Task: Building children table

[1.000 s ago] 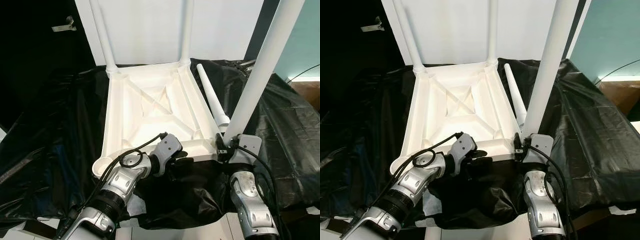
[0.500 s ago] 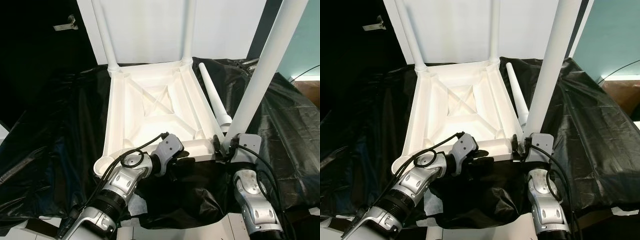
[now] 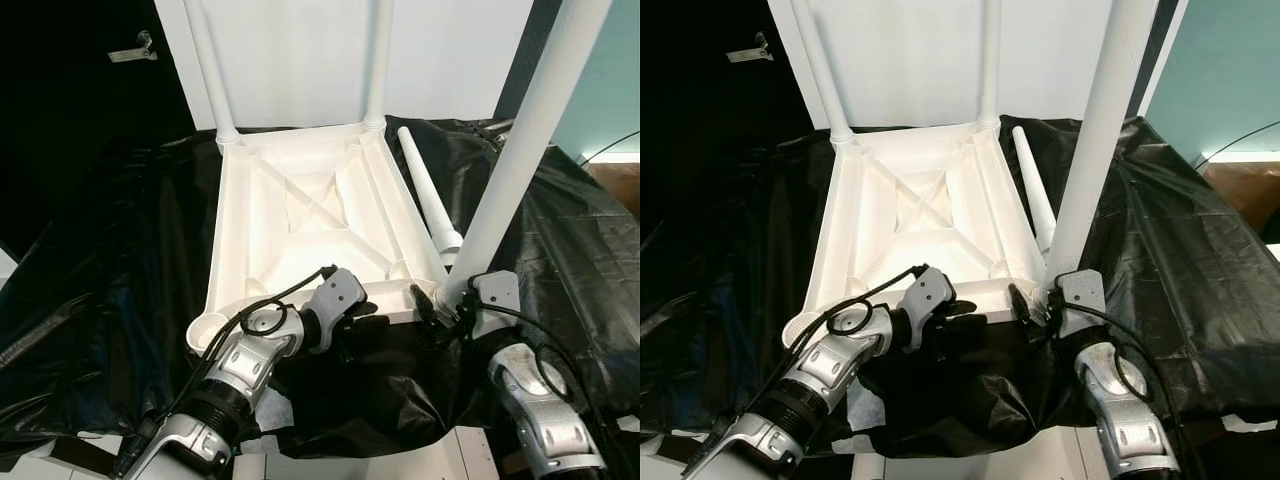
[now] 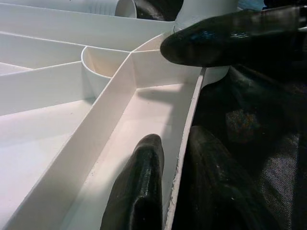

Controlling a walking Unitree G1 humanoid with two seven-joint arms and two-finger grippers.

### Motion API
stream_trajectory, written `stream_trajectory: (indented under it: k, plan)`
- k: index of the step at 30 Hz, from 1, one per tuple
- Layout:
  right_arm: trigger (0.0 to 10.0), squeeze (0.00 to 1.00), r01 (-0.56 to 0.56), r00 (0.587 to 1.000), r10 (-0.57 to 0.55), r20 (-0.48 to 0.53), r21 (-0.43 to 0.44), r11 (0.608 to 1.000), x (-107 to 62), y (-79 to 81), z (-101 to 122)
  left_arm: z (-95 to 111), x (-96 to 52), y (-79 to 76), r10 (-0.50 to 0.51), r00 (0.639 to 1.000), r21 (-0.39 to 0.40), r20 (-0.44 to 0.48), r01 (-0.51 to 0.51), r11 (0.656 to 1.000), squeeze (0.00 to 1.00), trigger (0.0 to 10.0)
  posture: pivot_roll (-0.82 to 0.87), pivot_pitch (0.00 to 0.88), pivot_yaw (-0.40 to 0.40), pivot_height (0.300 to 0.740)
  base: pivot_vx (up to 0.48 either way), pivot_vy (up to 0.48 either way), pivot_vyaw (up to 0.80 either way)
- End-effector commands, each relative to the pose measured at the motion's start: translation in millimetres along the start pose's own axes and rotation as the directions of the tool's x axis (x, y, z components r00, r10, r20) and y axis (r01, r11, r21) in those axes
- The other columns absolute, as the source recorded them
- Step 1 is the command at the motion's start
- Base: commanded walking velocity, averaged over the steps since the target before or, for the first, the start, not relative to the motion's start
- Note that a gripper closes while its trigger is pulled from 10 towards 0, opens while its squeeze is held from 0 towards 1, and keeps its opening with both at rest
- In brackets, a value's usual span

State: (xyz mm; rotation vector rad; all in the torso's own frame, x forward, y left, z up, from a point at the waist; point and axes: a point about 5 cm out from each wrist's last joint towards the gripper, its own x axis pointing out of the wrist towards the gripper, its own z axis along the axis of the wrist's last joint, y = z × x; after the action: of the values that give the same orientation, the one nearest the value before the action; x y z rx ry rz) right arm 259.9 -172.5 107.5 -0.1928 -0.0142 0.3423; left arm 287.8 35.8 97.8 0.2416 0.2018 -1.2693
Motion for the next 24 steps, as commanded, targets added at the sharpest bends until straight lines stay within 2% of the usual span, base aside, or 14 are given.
stream_trajectory:
  k: [1, 6, 8, 9, 10, 12, 18, 22, 23, 24]
  plan:
    - [10.0, 0.00, -0.114, 0.993, 0.115, -0.016, 0.042, 0.993, 1.1, 18.7, -6, -18, 4.5, -14.1, -0.111, 0.991, -0.048, -0.069, 0.108, 0.993, 0.00, 10.0, -0.09, 0.000, 0.009, 0.740, 0.000, 0.000, 0.00]
    - [10.0, 0.00, -0.135, 0.991, 0.135, -0.015, 0.022, 0.991, 2.0, 10.0, -2, -18, 4.3, -13.8, -0.111, 0.991, -0.045, -0.070, 0.108, 0.993, 0.00, 10.0, -0.09, 0.000, 0.010, 0.740, 0.000, 0.000, 0.00]
    - [9.6, 0.00, -0.141, 0.990, 0.141, -0.016, 0.014, 0.990, 2.2, 7.4, -1, -18, 4.2, -13.7, -0.112, 0.991, -0.044, -0.070, 0.109, 0.993, 0.00, 10.0, -0.09, 0.000, 0.010, 0.740, 0.000, 0.000, 0.00]
    - [0.0, 0.00, -0.198, 0.980, 0.199, -0.032, 0.014, 0.980, 0.3, 7.0, -1, -18, 4.0, -13.7, -0.111, 0.991, -0.045, -0.070, 0.108, 0.993, 0.00, 10.0, -0.09, 0.000, 0.012, 0.740, 0.000, 0.000, 0.00]
    - [0.0, 0.00, -0.198, 0.980, 0.199, -0.032, 0.014, 0.980, 0.3, 7.0, -1, -18, 4.0, -13.7, -0.111, 0.991, -0.045, -0.070, 0.108, 0.993, 0.00, 10.0, -0.09, 0.000, 0.012, 0.740, 0.000, 0.000, 0.00]
    - [0.0, 0.00, -0.288, 0.956, 0.289, -0.059, 0.027, 0.957, -4.0, 9.6, -2, -18, 4.0, -13.5, -0.108, 0.992, -0.046, -0.070, 0.105, 0.993, 0.00, 10.0, -0.09, 0.000, 0.010, 0.740, 0.000, 0.000, 0.00]
    - [0.0, 0.00, -0.242, 0.967, 0.248, -0.058, 0.090, 0.966, -3.7, 17.2, -6, -17, 4.3, -13.7, -0.106, 0.992, -0.048, -0.066, 0.103, 0.994, 0.00, 10.0, -0.09, 0.001, 0.009, 0.740, 0.000, 0.000, 0.00]
    - [0.0, 0.00, -0.219, 0.973, 0.225, -0.057, 0.103, 0.970, -3.5, 18.4, -7, -18, 4.2, -13.8, -0.106, 0.992, -0.048, -0.066, 0.103, 0.994, 0.00, 10.0, -0.09, 0.001, 0.009, 0.740, 0.000, 0.000, 0.00]
    - [0.0, 0.00, -0.144, 0.987, 0.151, -0.062, 0.111, 0.983, -3.1, 19.0, -8, -18, 4.0, -13.5, -0.104, 0.992, -0.047, -0.066, 0.101, 0.994, 0.00, 10.0, -0.08, 0.001, 0.008, 0.740, 0.000, 0.000, 0.00]
    - [0.0, 0.00, -0.016, 0.998, 0.022, -0.054, 0.118, 0.993, -4.8, 20.3, -10, -18, 3.4, -12.8, -0.101, 0.993, -0.047, -0.067, 0.098, 0.994, 0.00, 10.0, -0.08, 0.000, 0.009, 0.740, 0.000, 0.000, 0.00]
